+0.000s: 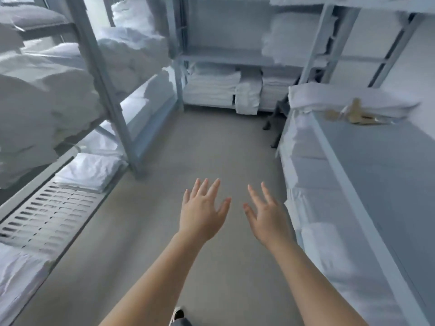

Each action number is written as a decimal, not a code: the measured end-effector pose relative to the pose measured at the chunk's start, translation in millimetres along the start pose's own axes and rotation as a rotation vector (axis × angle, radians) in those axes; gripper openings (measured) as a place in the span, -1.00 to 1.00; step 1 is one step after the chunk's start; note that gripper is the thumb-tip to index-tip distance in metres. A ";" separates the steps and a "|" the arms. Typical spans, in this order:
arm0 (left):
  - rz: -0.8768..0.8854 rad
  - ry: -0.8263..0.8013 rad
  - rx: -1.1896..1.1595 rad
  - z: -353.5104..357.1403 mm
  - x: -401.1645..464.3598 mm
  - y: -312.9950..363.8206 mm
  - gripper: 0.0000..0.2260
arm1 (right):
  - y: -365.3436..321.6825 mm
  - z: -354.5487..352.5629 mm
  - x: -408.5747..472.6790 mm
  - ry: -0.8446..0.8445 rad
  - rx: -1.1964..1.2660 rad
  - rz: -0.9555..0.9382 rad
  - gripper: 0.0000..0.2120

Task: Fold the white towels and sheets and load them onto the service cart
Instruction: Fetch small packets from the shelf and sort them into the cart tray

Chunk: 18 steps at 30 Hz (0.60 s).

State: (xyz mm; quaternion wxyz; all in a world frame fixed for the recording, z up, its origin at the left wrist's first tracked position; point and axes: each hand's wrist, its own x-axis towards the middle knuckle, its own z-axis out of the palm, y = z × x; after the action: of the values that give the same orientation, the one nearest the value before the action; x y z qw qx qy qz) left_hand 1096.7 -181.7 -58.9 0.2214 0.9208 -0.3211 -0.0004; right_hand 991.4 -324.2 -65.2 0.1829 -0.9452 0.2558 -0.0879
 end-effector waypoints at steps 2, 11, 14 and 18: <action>0.035 -0.021 -0.019 15.5 34.0 0.4 -0.43 | 12.9 4.6 25.2 0.013 0.011 0.067 -0.47; 0.173 -0.160 -0.053 54.5 218.4 -32.4 -0.44 | 22.4 32.1 184.8 0.063 0.032 0.255 -0.47; 0.216 -0.193 -0.058 54.4 286.2 -39.6 -0.43 | 21.5 29.1 239.3 0.099 0.037 0.322 -0.47; 0.292 -0.237 -0.061 62.3 362.9 -30.6 -0.43 | 33.9 20.4 297.0 0.151 0.020 0.409 -0.47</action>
State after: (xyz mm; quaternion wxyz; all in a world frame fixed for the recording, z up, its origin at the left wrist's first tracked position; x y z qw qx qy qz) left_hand 1393.9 -400.5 -76.2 0.2074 0.8507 -0.4752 -0.0864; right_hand 1234.9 -498.5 -75.6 0.1865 -0.8624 0.4545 -0.1220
